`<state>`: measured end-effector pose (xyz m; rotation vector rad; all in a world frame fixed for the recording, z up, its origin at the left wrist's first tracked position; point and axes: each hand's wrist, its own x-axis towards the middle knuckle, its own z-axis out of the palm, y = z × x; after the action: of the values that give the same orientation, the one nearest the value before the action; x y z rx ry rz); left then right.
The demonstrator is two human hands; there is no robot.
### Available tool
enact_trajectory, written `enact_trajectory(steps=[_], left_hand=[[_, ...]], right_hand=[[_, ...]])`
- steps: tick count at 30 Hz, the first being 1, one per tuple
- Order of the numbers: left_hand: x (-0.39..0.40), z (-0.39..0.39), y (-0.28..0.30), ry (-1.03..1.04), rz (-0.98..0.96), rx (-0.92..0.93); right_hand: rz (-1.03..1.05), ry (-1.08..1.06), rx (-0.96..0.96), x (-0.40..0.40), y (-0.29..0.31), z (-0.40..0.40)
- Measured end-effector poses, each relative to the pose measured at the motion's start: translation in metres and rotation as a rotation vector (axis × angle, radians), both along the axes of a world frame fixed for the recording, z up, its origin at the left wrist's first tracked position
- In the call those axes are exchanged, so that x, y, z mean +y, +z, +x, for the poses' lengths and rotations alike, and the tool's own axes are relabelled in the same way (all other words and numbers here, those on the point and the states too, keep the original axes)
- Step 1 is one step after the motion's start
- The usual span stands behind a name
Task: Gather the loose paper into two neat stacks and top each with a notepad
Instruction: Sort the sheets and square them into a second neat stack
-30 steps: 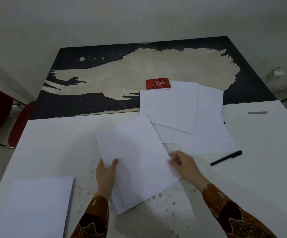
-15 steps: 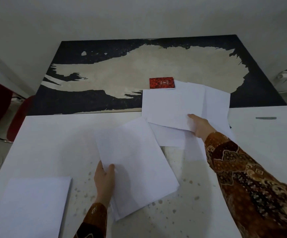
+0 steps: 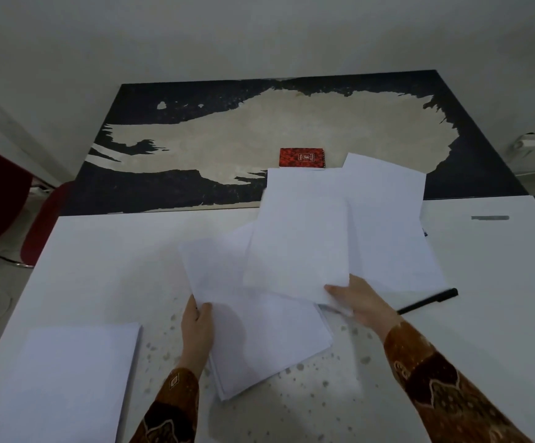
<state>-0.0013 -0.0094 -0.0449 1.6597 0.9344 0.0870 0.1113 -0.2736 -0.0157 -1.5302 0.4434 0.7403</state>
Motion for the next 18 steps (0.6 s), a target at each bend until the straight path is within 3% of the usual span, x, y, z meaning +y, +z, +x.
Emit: enact_trajectory(steps=[4, 9, 11, 15, 18], left_hand=[[-0.002, 0.002, 0.007, 0.080, -0.073, -0.022], [-0.001, 0.005, 0.006, 0.008, 0.006, -0.040], [-0.002, 0.005, 0.002, -0.008, 0.057, 0.011], [0.000, 0.006, -0.006, -0.011, 0.106, 0.026], [-0.003, 0.003, -0.007, 0.007, 0.108, 0.014]], right_hand=[[-0.302, 0.316, -0.171, 0.007, -0.006, -0.032], [-0.330, 0.500, -0.307, 0.021, -0.004, -0.048], [-0.358, 0.475, -0.362, 0.026, -0.008, -0.043], [-0.628, 0.180, -0.509, 0.018, -0.014, 0.005], [-0.819, 0.132, -0.442, 0.014, -0.012, 0.042]])
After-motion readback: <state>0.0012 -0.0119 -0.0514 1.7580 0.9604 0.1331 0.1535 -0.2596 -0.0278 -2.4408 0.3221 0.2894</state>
